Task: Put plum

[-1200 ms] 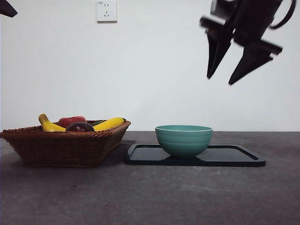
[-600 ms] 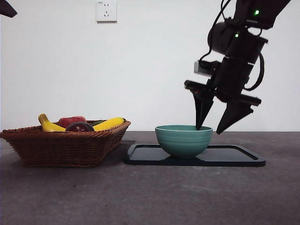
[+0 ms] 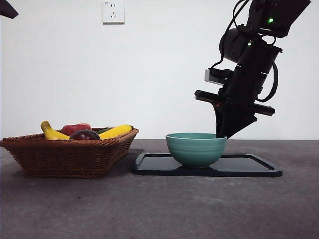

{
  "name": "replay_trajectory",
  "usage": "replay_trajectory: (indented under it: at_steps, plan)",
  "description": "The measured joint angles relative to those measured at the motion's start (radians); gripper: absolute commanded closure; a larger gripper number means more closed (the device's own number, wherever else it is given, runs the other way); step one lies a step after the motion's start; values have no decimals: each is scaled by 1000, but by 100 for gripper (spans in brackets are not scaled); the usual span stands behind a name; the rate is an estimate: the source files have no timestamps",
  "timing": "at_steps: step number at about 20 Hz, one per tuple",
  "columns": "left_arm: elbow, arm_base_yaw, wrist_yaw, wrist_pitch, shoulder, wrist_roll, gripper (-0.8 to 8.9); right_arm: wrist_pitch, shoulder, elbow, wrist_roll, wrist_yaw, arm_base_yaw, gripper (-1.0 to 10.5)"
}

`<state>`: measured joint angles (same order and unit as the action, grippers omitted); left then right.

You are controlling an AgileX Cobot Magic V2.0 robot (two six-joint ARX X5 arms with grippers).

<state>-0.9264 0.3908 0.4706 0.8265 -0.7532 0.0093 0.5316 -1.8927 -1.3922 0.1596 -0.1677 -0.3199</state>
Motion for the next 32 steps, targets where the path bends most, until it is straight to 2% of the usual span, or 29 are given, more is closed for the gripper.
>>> replay_trajectory:
  at_steps: [3, 6, 14, 19, 22, 28, 32]
  plan:
    - [0, 0, 0, 0, 0, 0, 408, 4, 76, 0, -3, 15, 0, 936]
    - [0, 0, 0, 0, 0, 0, 408, 40, 231, 0, -6, 12, 0, 936]
    - [0, 0, 0, 0, 0, 0, 408, 313, 535, 3, -50, 11, -35, 936]
    - [0, 0, 0, 0, 0, 0, 408, 294, 700, 176, -52, 11, -102, 936]
    - [0, 0, 0, 0, 0, 0, 408, 225, 753, 312, -39, 10, -145, 936]
    - [0, 0, 0, 0, 0, 0, 408, 22, 732, 538, 19, 11, -222, 936]
    - [0, 0, 0, 0, 0, 0, 408, -39, 633, 597, 32, 11, -239, 936]
